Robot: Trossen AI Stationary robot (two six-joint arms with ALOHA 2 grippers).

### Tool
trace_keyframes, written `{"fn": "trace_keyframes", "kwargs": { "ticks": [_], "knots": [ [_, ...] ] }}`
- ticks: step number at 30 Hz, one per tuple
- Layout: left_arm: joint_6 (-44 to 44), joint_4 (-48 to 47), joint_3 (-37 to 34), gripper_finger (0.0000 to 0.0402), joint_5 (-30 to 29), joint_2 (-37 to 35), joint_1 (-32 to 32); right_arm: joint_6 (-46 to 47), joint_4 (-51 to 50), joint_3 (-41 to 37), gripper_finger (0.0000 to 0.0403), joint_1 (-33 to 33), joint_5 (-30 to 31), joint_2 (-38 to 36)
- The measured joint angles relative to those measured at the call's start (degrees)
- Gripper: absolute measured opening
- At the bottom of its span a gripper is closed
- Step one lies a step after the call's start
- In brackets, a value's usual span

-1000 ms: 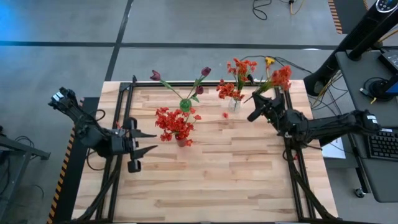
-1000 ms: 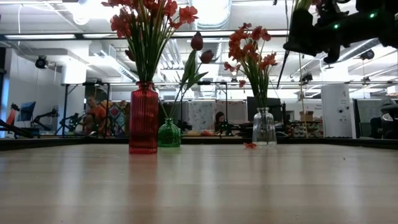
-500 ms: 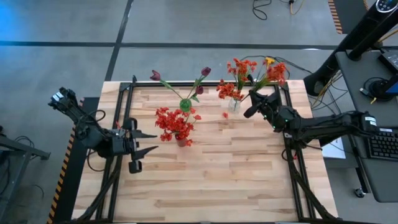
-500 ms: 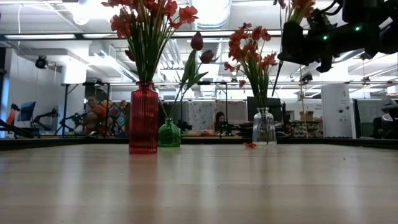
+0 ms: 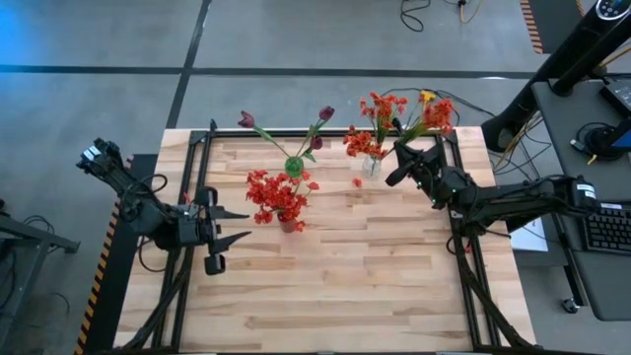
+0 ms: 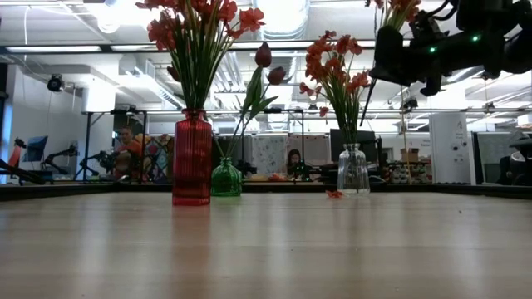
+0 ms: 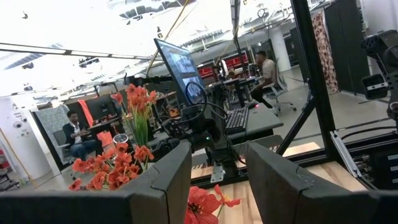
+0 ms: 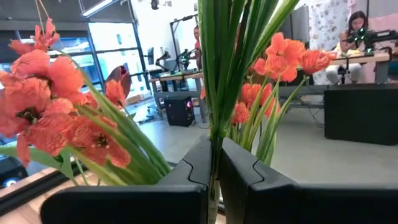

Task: Sort flowers into vase by color
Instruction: Put the orange flowers into the clear vase

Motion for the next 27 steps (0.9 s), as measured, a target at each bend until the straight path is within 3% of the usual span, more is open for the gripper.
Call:
{"fn": "trace_keyframes", "kwargs": {
  "ticks": [27],
  "knots": [
    [0.4,-0.1,0.0,0.0135,0.0,0.0,0.0,-4.6,4.9,0.2,0.0013,-2.6,-4.3,7.1]
  ]
}}
